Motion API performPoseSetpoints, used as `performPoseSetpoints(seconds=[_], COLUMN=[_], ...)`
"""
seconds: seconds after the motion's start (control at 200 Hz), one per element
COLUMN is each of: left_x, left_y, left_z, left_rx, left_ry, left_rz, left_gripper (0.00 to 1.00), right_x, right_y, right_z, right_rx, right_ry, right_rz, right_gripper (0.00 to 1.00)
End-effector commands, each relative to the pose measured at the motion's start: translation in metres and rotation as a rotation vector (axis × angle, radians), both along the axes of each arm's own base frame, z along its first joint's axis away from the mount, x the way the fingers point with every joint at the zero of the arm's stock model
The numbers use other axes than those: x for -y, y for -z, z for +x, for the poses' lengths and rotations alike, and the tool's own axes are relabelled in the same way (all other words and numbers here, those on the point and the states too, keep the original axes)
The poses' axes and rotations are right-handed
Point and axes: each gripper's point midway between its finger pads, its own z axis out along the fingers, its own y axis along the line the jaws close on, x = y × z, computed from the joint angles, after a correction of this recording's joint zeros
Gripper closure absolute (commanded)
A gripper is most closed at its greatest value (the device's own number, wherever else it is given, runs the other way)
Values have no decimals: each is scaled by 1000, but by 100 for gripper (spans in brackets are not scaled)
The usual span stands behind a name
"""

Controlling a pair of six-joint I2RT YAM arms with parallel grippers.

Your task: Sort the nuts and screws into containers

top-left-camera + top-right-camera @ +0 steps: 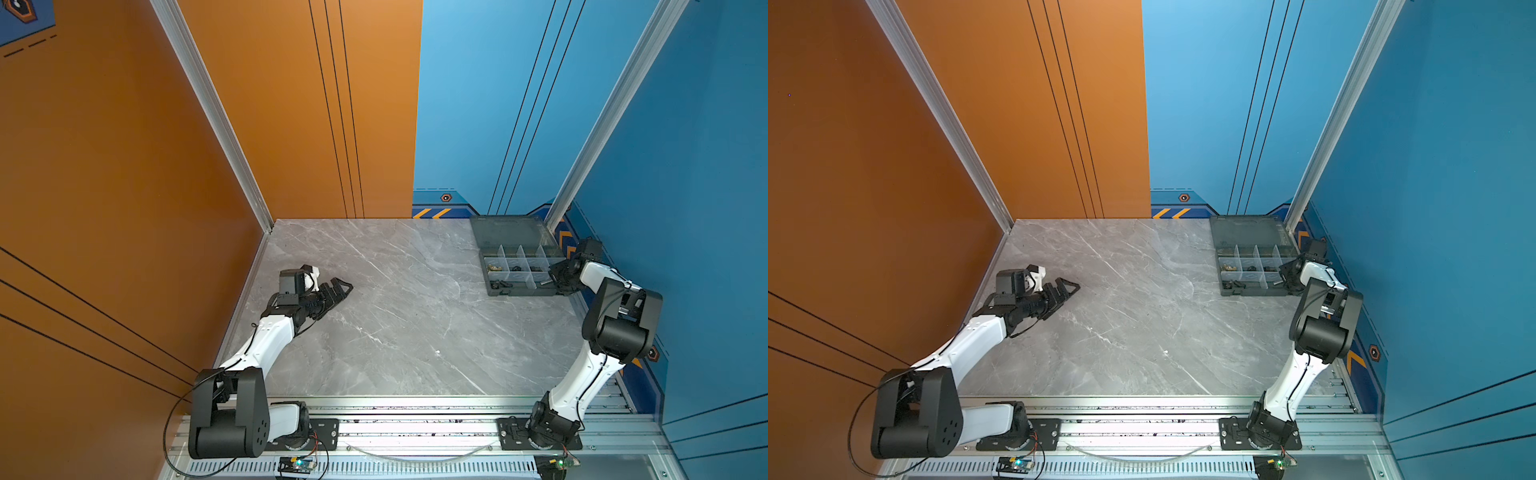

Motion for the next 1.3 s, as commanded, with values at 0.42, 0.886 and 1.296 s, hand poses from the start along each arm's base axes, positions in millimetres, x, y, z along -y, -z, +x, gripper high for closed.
performPoseSetpoints(seconds=[0.42, 0.886, 1.296], left_x=[1, -6, -17], left_y=[-7, -23, -24], left_z=[-5, -3, 16], left_rx=[32, 134, 209], left_ry=[17, 28, -12], left_rz=[-3, 177, 334], left_gripper=[2, 2, 2], right_x=[-5, -65, -174], right_y=[-28, -107, -144], right_z=[2, -21, -54], right_rx=[15, 80, 329], right_ry=[-70, -634, -918], right_rz=[-44, -285, -477], right_gripper=[55, 51, 50])
